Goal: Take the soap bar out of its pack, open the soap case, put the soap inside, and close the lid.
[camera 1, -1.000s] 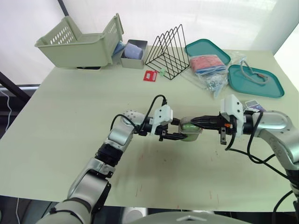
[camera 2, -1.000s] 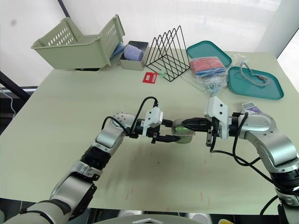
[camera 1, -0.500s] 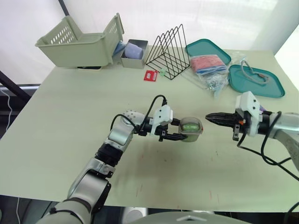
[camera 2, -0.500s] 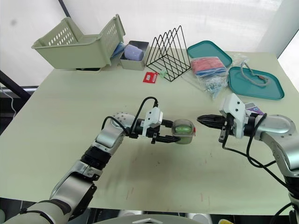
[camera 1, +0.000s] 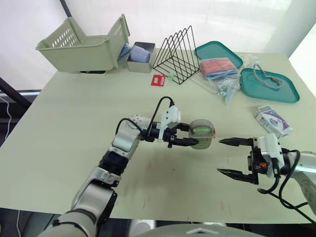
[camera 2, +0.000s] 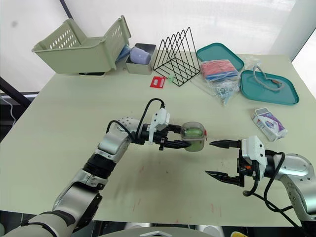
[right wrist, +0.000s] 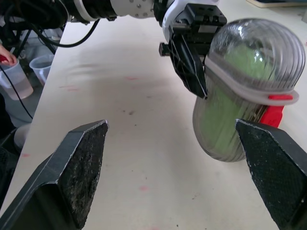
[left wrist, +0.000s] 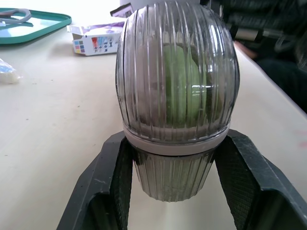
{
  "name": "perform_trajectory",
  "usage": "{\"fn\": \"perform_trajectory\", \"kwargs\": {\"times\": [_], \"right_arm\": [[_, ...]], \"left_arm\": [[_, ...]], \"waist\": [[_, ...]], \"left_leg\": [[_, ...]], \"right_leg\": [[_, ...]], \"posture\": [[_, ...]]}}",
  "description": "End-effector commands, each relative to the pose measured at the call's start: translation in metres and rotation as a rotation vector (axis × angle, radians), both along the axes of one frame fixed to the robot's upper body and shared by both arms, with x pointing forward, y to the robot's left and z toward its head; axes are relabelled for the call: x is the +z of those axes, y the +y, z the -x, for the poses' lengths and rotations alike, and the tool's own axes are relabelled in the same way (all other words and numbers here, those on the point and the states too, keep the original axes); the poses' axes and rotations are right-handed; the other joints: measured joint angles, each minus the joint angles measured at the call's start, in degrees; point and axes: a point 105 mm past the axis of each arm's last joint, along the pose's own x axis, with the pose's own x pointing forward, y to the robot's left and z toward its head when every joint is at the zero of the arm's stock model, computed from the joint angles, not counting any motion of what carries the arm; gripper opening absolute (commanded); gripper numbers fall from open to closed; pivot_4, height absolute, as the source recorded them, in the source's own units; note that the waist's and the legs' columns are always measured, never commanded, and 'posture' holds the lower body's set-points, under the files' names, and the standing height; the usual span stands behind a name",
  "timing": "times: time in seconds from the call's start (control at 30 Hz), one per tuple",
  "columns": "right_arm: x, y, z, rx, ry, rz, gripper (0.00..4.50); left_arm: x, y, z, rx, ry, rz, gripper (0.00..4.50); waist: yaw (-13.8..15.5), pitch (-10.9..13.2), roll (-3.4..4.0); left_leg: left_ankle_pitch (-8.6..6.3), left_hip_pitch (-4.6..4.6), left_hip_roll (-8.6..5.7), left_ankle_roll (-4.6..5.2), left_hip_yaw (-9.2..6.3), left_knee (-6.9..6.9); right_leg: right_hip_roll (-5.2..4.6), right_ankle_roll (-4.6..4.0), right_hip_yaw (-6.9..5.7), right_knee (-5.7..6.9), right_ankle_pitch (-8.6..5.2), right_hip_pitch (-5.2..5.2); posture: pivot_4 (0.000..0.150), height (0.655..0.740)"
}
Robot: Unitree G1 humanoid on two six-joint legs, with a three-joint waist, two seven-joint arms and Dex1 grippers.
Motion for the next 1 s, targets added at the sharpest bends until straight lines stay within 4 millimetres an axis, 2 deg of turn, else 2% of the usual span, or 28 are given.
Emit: {"fn": "perform_trajectory", "kwargs": {"times": [0.03, 0.2, 0.37, 0.6, 0.83, 1.0], "right_arm": [[0.009, -0.001, -0.002, -0.002, -0.060, 0.005, 4.39], [0.014, -0.001, -0.007, -0.017, -0.083, 0.000, 4.39], [0.017, -0.001, -0.011, -0.021, -0.088, -0.004, 4.39], [0.021, 0.001, -0.013, -0.024, -0.099, -0.015, 4.39], [0.020, 0.001, -0.013, -0.026, -0.100, -0.009, 4.39], [0.020, 0.002, -0.016, -0.030, -0.105, -0.007, 4.39]], "left_arm": [[0.028, 0.002, 0.004, -0.020, 0.102, 0.064, 2.02], [0.026, 0.014, 0.011, 0.001, 0.417, -0.038, 2.02], [0.003, 0.024, 0.014, 0.096, 0.703, -0.194, 2.02], [-0.012, 0.022, 0.018, 0.181, 1.077, -0.273, 2.02], [-0.035, 0.018, 0.008, 0.300, 1.132, -0.366, 2.02], [-0.039, 0.015, 0.009, 0.298, 1.126, -0.379, 2.02]], "waist": [[0.01, 0.00, 0.00], [-0.05, 0.00, 0.00], [0.06, 0.01, 0.00], [0.05, 0.01, -0.01], [0.03, 0.01, -0.02], [0.08, 0.01, -0.02]], "left_leg": [[0.00, 0.00, 0.00, 0.00, 0.00, 0.00], [0.00, -0.01, 0.00, 0.00, -0.02, 0.00], [0.00, 0.00, 0.00, 0.00, -0.03, 0.00], [0.00, -0.01, -0.02, 0.00, -0.04, 0.02], [0.00, -0.01, -0.03, 0.00, -0.07, 0.02], [0.00, -0.01, -0.04, 0.00, -0.08, 0.02]], "right_leg": [[0.00, 0.00, 0.00, 0.00, 0.00, 0.00], [0.00, 0.01, 0.00, 0.00, -0.01, 0.00], [0.00, 0.02, -0.01, 0.00, -0.02, 0.00], [-0.01, 0.02, -0.02, 0.01, -0.02, 0.00], [-0.01, 0.01, -0.03, 0.00, -0.02, 0.01], [-0.02, 0.02, -0.03, -0.01, -0.02, 0.04]], "posture": [[0.150, 0.7400], [0.150, 0.7400], [0.150, 0.7400], [0.150, 0.7400], [0.150, 0.7400], [0.150, 0.7400]]}}
